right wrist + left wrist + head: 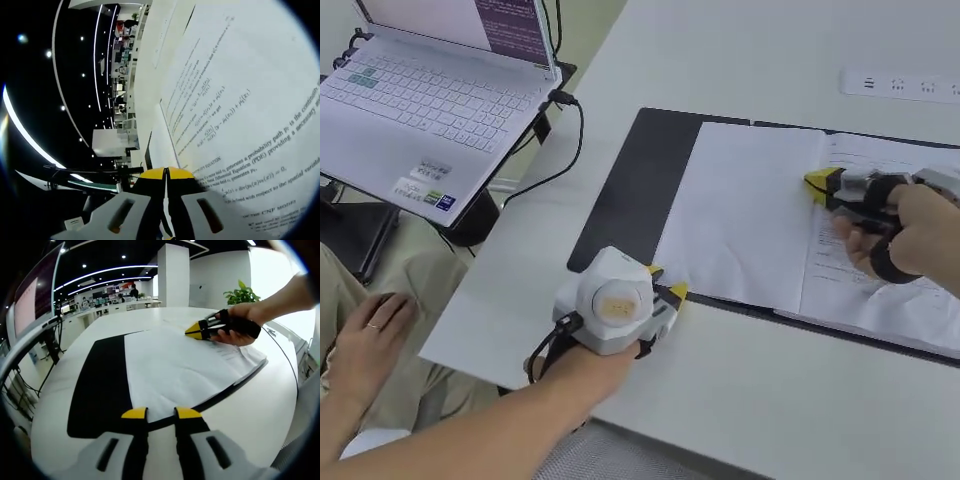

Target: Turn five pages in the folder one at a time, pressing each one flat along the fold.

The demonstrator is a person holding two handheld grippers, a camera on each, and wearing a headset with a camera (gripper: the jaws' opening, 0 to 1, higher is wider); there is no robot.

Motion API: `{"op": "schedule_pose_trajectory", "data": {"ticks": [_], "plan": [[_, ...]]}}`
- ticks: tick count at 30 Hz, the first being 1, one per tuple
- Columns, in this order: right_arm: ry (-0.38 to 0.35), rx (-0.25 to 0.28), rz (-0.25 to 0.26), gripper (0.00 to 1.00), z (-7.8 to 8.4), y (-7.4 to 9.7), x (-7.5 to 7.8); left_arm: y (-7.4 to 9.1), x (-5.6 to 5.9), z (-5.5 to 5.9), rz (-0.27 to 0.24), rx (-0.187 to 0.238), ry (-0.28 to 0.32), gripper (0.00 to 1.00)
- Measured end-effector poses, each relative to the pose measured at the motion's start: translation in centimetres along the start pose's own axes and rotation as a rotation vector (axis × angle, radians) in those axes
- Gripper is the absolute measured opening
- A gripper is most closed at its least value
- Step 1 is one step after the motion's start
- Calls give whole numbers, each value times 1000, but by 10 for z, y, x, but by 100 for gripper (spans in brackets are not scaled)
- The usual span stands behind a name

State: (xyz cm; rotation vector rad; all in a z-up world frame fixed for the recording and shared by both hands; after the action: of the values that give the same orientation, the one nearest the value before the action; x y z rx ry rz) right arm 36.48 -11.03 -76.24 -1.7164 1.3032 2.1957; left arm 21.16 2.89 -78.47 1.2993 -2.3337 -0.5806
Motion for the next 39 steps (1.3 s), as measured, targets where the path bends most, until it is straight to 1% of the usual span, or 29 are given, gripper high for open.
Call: {"op": "schedule_pose_trajectory", "data": {"ticks": [1, 5, 7, 9, 10, 14, 24, 28, 31, 34, 36, 39], "plan": [[5, -14, 0, 0, 4, 3, 2, 0, 0, 0, -1, 0, 3, 19], [6, -33, -3, 0, 13, 10, 7, 0, 0, 0, -1, 1, 4, 19], [17, -62, -2, 0, 21, 13, 10, 0, 0, 0, -3, 3, 6, 19], [23, -73, -4, 0, 26, 16, 12, 0, 0, 0, -4, 3, 9, 19], [22, -86, -2, 0, 31, 18, 14, 0, 0, 0, -4, 3, 9, 19], [38, -115, 6, 0, 46, 25, 22, 1, 0, 0, -5, 3, 6, 19], [61, -170, 26, 0, 78, 42, 39, 1, 1, -1, -9, 6, 11, 18], [60, -193, 22, 0, 95, 50, 48, 2, 1, -1, -11, 6, 15, 18], [66, -207, 21, 0, 105, 57, 52, 2, 1, -1, -12, 6, 19, 18], [65, -213, 18, 0, 111, 62, 55, 2, 1, -1, -11, 6, 17, 18], [51, -220, 17, 0, 118, 67, 58, 2, 1, -1, -12, 5, 18, 18], [39, -233, 15, 0, 124, 72, 63, 1, 1, -1, -15, 4, 26, 18]]}}
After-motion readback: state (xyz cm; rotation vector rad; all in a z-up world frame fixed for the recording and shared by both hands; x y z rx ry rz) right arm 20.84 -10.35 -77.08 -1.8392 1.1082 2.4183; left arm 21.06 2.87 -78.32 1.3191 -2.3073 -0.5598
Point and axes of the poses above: the centre of the closed fingertips' face, and the gripper's own axes: y roughly backward along the fingers, x roughly to its right, z roughly out of its underside, the point moved 1 cm from there along y, roughly backward along the fingers, and after that the axes turned 13 degrees about z, right-handed, at the moved point
